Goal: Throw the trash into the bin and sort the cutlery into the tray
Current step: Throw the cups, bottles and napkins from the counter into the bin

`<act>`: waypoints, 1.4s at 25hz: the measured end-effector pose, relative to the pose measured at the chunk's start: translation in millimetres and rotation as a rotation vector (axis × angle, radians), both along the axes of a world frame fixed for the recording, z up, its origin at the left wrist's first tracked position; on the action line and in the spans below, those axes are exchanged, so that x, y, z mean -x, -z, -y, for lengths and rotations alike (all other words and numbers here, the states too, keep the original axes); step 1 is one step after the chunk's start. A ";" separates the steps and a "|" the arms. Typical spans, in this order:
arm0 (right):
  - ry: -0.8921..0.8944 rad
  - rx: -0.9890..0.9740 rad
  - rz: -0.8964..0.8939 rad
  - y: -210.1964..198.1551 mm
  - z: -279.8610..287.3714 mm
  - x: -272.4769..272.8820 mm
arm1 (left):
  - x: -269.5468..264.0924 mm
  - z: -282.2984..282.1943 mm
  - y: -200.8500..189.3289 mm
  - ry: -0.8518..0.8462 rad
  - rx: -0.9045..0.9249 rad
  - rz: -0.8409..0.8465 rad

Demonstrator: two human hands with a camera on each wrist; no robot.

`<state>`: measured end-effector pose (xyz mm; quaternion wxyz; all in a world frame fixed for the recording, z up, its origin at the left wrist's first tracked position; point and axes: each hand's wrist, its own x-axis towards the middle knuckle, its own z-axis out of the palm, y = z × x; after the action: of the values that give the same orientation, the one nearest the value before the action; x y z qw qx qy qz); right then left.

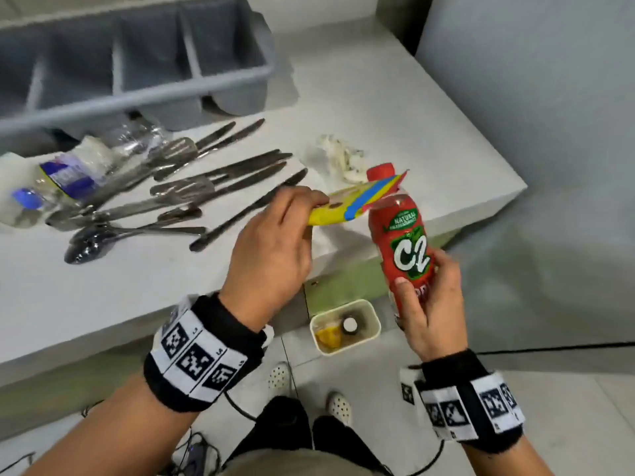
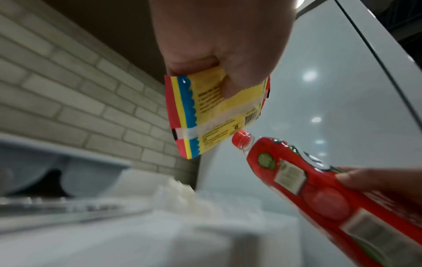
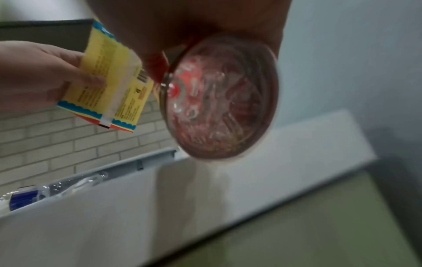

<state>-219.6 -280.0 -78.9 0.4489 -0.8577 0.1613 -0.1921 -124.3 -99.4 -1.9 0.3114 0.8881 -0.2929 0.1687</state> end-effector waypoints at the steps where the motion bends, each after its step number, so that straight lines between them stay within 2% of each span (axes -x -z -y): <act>1: 0.076 -0.144 0.009 14.6 2.5 13.1 | 12.6 7.4 14.0 0.053 0.022 -0.067; 3: 0.284 -0.343 0.000 47.3 8.5 39.8 | 35.4 25.3 56.2 0.142 0.053 -0.245; 6: 0.543 -0.585 -0.032 104.3 10.6 57.0 | 50.3 44.7 133.8 0.111 -0.003 -0.622; 8: 0.664 -0.783 -0.139 149.2 8.6 59.2 | 49.8 52.2 189.0 0.033 -0.092 -0.859; 10: 0.692 -0.957 -0.331 198.7 2.5 57.1 | 43.6 58.4 243.9 -0.038 -0.248 -1.003; 13: 0.697 -1.080 -0.544 290.1 -8.4 46.2 | 26.1 77.3 342.3 -0.017 -0.492 -1.065; 16: 0.753 -1.072 -0.654 372.3 -13.8 23.5 | 5.2 95.4 438.2 0.004 -0.697 -1.053; 20: 0.761 -1.024 -0.755 457.4 -18.5 -5.0 | -9.7 101.5 531.8 -0.056 -0.821 -1.074; 22: 0.752 -0.989 -0.783 490.6 -19.1 -15.6 | -11.6 105.1 560.6 -0.029 -0.797 -1.082; 25: 0.664 -0.954 -0.875 512.7 -14.5 -19.9 | -17.0 107.7 578.0 0.031 -0.687 -1.140; 28: 0.542 -0.848 -0.954 492.6 -5.1 -6.9 | -14.7 102.8 559.6 0.006 -0.614 -1.165; 30: 0.514 -0.750 -0.932 453.7 -0.6 3.3 | -6.7 102.8 522.3 0.028 -0.599 -1.178; 35: 0.436 -0.609 -0.784 324.2 9.5 18.8 | 14.8 106.8 388.3 0.075 -0.448 -1.250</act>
<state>-238.4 -289.5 -403.0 0.5331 -0.6428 0.5392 0.1094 -139.1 -206.2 -390.1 0.2359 0.8514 -0.1159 -0.4539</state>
